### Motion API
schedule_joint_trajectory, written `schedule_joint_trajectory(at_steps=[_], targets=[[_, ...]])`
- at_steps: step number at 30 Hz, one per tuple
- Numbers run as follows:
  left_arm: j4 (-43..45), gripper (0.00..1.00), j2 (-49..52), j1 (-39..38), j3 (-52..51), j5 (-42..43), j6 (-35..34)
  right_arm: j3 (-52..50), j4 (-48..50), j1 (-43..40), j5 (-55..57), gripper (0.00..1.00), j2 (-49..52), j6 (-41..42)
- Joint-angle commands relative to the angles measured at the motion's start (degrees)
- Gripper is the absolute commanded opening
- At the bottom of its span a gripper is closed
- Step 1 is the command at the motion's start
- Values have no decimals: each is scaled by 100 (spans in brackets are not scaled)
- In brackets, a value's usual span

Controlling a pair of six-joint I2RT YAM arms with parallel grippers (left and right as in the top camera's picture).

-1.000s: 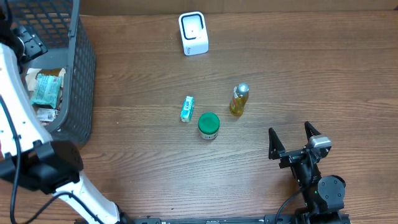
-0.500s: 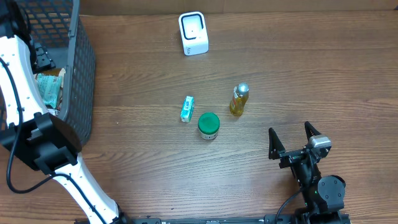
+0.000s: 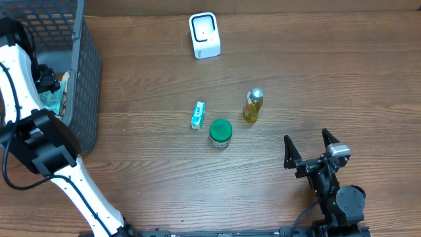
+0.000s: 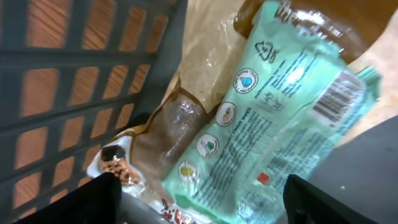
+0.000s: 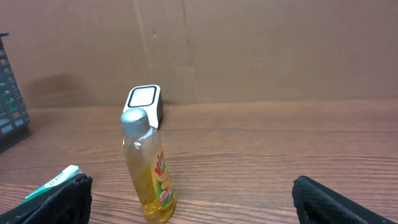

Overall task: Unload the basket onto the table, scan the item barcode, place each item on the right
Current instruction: 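Lower the left gripper into the basket and grasp a white bag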

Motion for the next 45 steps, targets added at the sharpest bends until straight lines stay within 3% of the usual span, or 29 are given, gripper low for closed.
schedule_joint_trajectory(at_steps=[1, 4, 10, 12, 21, 35, 37, 40, 41, 45], targets=[[33, 84, 181, 72, -48, 498, 426, -61, 13, -24, 26, 100, -50, -7], [87, 84, 216, 101, -50, 938, 745, -61, 15, -24, 28, 100, -50, -7], [188, 85, 219, 109, -52, 1045, 846, -61, 15, -24, 26, 100, -50, -7], [192, 100, 227, 109, -55, 1204, 844, -61, 15, -24, 26, 100, -50, -7], [289, 100, 236, 79, -306, 520, 754, -61, 15, -24, 28, 100, -50, -7], [1093, 100, 236, 101, -1545, 195, 822, -61, 15, -24, 26, 100, -50, -7], [1093, 90, 236, 101, -1574, 197, 822, -61, 15, -24, 28, 100, -50, -7], [1075, 42, 234, 101, -1569, 221, 822, -61, 15, -24, 26, 100, -50, -7], [1058, 30, 234, 101, -1561, 223, 822, -61, 15, -24, 26, 100, -50, -7], [1027, 20, 197, 98, -1539, 245, 767, -61, 15, -24, 26, 100, -50, -7]])
